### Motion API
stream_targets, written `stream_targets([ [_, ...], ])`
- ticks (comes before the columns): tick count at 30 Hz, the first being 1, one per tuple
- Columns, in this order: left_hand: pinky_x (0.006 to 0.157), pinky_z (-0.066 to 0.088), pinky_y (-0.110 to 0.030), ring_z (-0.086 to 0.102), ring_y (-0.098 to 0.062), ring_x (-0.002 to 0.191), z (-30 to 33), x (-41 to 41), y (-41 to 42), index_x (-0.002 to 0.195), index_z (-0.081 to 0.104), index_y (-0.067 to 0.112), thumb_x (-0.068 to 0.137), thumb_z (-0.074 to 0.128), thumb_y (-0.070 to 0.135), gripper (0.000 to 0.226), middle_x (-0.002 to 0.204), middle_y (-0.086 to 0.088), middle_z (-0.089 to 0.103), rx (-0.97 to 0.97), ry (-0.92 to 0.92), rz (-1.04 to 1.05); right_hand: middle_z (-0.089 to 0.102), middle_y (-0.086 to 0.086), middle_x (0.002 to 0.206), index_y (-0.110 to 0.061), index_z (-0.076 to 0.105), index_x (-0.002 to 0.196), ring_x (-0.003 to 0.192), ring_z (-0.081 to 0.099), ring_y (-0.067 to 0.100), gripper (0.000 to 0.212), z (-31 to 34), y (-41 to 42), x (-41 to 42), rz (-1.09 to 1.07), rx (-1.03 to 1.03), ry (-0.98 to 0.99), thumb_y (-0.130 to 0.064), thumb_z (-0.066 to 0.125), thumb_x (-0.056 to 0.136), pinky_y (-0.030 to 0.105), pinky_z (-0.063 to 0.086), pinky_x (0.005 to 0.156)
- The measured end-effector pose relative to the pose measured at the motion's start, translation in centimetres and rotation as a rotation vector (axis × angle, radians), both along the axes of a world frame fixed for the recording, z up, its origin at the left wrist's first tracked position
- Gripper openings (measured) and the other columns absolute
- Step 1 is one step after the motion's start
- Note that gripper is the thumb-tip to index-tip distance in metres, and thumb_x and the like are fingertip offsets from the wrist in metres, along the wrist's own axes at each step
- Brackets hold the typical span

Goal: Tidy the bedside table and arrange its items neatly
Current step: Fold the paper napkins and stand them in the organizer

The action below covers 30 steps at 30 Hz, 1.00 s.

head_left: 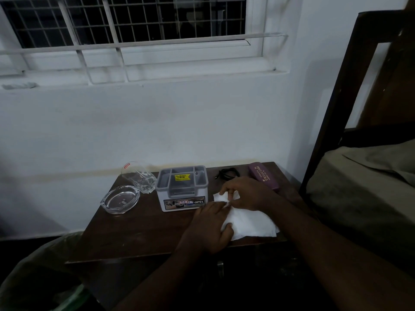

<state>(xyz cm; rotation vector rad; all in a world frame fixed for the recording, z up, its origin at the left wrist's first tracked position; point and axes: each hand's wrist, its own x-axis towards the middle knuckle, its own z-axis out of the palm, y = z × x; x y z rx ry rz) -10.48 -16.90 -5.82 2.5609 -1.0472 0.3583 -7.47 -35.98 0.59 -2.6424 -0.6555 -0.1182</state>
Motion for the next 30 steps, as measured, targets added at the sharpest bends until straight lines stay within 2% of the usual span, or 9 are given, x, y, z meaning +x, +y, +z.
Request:
stream_targets([
  [5, 0.104, 0.031, -0.037, 0.042, -0.021, 0.130, -0.1, -0.1, -0.1, 0.137, 0.050, 0.016, 0.087, 0.037, 0.047, 0.060, 0.142, -0.002, 0.050, -0.019, -0.024, -0.002, 0.068, -0.003, 0.096, -0.018, 0.066, 0.113, 0.088, 0.060, 0.009, 0.037, 0.1, 0.1, -0.1, 0.015, 0.012, -0.048, -0.008, 0.071, 0.078, 0.033, 0.053, 0.082],
  [8, 0.104, 0.029, -0.036, 0.042, -0.021, 0.130, -0.1, -0.1, 0.0, 0.135, 0.052, 0.017, 0.087, 0.038, 0.047, 0.059, 0.142, -0.001, 0.051, -0.024, -0.027, 0.006, 0.056, -0.006, 0.119, -0.020, 0.056, 0.131, 0.092, 0.053, -0.007, 0.057, 0.0, -0.3, 0.0, 0.037, 0.035, 0.019, -0.009, 0.073, 0.077, 0.011, 0.047, 0.076],
  [10, 0.104, 0.031, -0.037, 0.044, -0.022, 0.128, -0.2, -0.1, 0.0, 0.133, 0.054, 0.018, 0.087, 0.039, 0.048, 0.057, 0.140, -0.002, 0.053, -0.021, -0.034, 0.009, 0.048, -0.005, 0.128, -0.019, 0.047, 0.139, 0.102, 0.049, -0.008, 0.068, 0.0, -0.5, 0.0, 0.031, 0.034, 0.075, -0.014, 0.074, 0.078, 0.006, 0.041, 0.079],
  [13, 0.100, 0.037, -0.038, 0.051, -0.024, 0.122, -0.3, -0.2, -0.1, 0.127, 0.059, 0.016, 0.085, 0.043, 0.047, 0.055, 0.133, -0.003, 0.058, -0.036, -0.044, 0.015, 0.054, 0.004, 0.132, -0.014, 0.047, 0.140, 0.116, 0.053, 0.015, 0.069, -0.2, -0.9, 0.1, -0.031, -0.022, 0.107, -0.022, 0.076, 0.078, 0.026, 0.044, 0.097],
  [15, 0.099, 0.039, -0.039, 0.053, -0.024, 0.120, -0.4, -0.1, 0.0, 0.125, 0.061, 0.016, 0.085, 0.045, 0.046, 0.053, 0.131, -0.003, 0.060, -0.050, -0.052, 0.018, 0.061, 0.005, 0.128, -0.014, 0.054, 0.134, 0.114, 0.057, 0.020, 0.063, -0.3, -1.0, 0.1, -0.062, -0.075, 0.110, -0.025, 0.076, 0.076, 0.035, 0.046, 0.098],
  [18, 0.103, 0.035, -0.038, 0.049, -0.021, 0.125, -0.5, -0.1, 0.0, 0.128, 0.059, 0.017, 0.086, 0.044, 0.047, 0.054, 0.135, -0.001, 0.056, -0.049, -0.042, 0.022, 0.063, 0.005, 0.127, -0.016, 0.058, 0.130, 0.115, 0.058, 0.022, 0.055, -0.2, -0.7, 0.2, -0.107, -0.133, 0.094, -0.031, 0.073, 0.079, 0.031, 0.046, 0.095],
  [22, 0.096, 0.040, -0.037, 0.053, -0.020, 0.115, -0.1, -0.2, 0.0, 0.120, 0.062, 0.018, 0.084, 0.049, 0.046, 0.047, 0.123, 0.000, 0.061, -0.073, -0.070, 0.019, 0.051, 0.005, 0.142, -0.013, 0.052, 0.136, 0.130, 0.047, 0.022, 0.055, -0.3, -0.1, 0.3, -0.176, -0.203, 0.128, -0.031, 0.067, 0.086, 0.034, 0.038, 0.108],
  [25, 0.084, 0.043, -0.034, 0.054, -0.016, 0.099, 0.3, -0.4, 0.0, 0.105, 0.062, 0.020, 0.083, 0.056, 0.044, 0.033, 0.103, 0.004, 0.058, -0.146, -0.083, 0.023, 0.058, 0.003, 0.131, -0.014, 0.058, 0.127, 0.121, 0.053, 0.021, 0.042, -0.2, -0.4, 0.6, -0.173, -0.102, 0.122, -0.025, 0.067, 0.087, 0.028, 0.042, 0.097],
  [30, 0.078, 0.044, -0.032, 0.053, -0.013, 0.089, 0.3, -0.2, 0.2, 0.095, 0.060, 0.020, 0.086, 0.058, 0.041, 0.023, 0.093, 0.006, 0.056, -0.209, -0.075, 0.020, 0.063, 0.001, 0.121, -0.016, 0.062, 0.119, 0.106, 0.056, 0.012, 0.031, 0.5, -0.8, 0.1, -0.179, 0.033, 0.120, -0.021, 0.067, 0.088, 0.023, 0.042, 0.086],
])
